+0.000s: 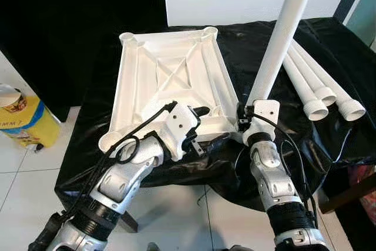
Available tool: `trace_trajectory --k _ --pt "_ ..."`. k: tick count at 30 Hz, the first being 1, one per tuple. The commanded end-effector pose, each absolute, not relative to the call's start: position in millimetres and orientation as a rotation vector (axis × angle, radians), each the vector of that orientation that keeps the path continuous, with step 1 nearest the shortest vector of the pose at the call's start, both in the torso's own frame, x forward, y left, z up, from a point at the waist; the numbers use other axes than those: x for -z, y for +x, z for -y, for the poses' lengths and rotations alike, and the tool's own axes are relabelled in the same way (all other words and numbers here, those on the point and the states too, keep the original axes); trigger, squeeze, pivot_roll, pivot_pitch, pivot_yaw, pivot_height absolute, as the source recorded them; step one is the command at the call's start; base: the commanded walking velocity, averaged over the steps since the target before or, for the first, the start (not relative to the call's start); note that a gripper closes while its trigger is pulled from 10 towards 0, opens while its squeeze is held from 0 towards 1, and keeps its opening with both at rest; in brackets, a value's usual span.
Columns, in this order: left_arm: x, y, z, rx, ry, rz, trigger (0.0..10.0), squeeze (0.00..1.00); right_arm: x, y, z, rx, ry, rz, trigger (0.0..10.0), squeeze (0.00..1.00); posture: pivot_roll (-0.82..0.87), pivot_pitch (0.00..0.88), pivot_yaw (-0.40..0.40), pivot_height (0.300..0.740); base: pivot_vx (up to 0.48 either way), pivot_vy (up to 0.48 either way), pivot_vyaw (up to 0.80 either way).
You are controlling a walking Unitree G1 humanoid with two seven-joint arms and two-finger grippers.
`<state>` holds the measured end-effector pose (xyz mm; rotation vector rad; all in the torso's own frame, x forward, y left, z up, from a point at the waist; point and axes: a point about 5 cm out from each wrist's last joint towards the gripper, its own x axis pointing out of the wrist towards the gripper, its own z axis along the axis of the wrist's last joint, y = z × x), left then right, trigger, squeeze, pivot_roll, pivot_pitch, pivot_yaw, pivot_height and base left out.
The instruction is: Building children table
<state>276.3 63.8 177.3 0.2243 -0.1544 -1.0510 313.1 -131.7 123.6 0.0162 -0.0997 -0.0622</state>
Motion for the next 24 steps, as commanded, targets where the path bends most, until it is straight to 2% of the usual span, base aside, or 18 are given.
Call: trace_trajectory --k 1,8,11,12,13,14,15,17,24 --pt "-175.3 269.8 -61.7 1.189 0.252 0.145 10.0 0.0 -114.6 310.3 140.2 0.079 0.014 0.059 10.0 1.0 -0.08 0.053 0.042 0.74 0.0 0.0 0.0" --pt "-172.5 268.1 -62.2 1.187 0.252 0.144 10.0 0.0 -126.9 307.0 138.1 -0.029 0.029 0.147 10.0 1.0 -0.09 0.049 0.043 0.74 0.0 0.0 0.0" --pt "-173.4 268.6 -60.2 1.193 0.25 0.15 10.0 0.0 -127.9 301.4 146.4 -0.084 0.019 0.167 10.0 1.0 -0.09 0.046 0.028 0.74 0.0 0.0 0.0" --pt "-174.3 268.7 -60.0 1.195 0.248 0.153 10.0 0.0 -129.2 298.8 150.5 -0.114 0.017 0.176 10.0 0.95 -0.09 0.046 0.027 0.74 0.0 0.0 0.0" --pt "-174.3 268.7 -60.0 1.195 0.248 0.153 10.0 0.0 -129.2 298.8 150.5 -0.114 0.017 0.176 10.0 0.95 -0.09 0.046 0.027 0.74 0.0 0.0 0.0" --pt "-173.5 269.2 -59.6 1.196 0.251 0.152 10.0 0.0 -130.4 295.8 153.8 -0.175 0.008 0.185 10.0 0.0 -0.09 0.041 0.025 0.74 0.0 0.0 0.0" --pt "-173.5 269.2 -59.6 1.196 0.251 0.152 10.0 0.0 -130.4 295.8 153.8 -0.175 0.008 0.185 10.0 0.0 -0.09 0.041 0.025 0.74 0.0 0.0 0.0" --pt "-173.0 266.7 -55.1 1.211 0.242 0.152 10.0 0.0 -131.3 292.5 160.6 -0.319 -0.02 0.182 10.0 0.0 -0.08 0.047 0.019 0.74 0.0 0.0 0.0" --pt "-172.4 263.1 -54.1 1.232 0.232 0.146 10.0 0.0 -133.2 294.4 163.1 -0.389 -0.058 0.181 10.0 0.0 -0.08 0.053 0.015 0.74 0.0 0.0 0.0"
